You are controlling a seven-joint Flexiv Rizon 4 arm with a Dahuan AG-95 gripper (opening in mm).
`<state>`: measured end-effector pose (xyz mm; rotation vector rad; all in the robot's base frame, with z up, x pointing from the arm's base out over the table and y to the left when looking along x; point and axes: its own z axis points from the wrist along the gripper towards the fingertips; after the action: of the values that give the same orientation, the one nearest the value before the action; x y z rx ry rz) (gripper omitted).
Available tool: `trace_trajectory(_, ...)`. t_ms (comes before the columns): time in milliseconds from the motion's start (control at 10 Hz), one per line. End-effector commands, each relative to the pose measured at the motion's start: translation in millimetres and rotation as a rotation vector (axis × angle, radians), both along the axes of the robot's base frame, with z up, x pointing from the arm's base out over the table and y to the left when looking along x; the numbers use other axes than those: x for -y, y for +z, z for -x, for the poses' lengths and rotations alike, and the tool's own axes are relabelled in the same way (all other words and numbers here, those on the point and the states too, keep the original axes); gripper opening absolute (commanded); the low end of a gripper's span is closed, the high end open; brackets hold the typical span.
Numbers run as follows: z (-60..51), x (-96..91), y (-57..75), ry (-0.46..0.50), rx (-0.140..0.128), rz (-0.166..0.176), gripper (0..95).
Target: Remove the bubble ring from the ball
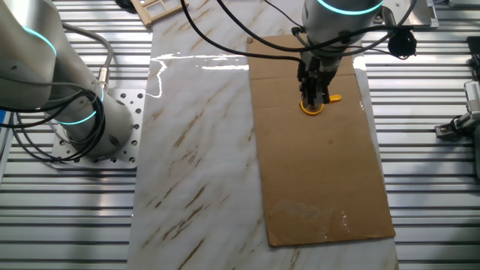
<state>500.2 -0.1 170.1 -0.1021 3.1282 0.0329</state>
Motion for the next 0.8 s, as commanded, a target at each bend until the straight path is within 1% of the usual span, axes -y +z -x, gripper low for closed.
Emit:
trace_trajectory(100, 0.2, -0.1, -0.1, 0.001, -0.001, 0.001, 0.0)
trace_trajectory(300, 0.2, -0.1, -0.1, 0.01, 0.0, -0.002, 0.0)
trace_trajectory(500, 0.2, -0.1, -0.1, 0.037, -0.001, 0.003, 0.0)
trace_trajectory(600, 0.2, -0.1, -0.1, 0.166, 0.002, 0.006, 0.0)
trace_trajectory(800, 0.2, -0.1, -0.1, 0.199, 0.002, -0.002, 0.0)
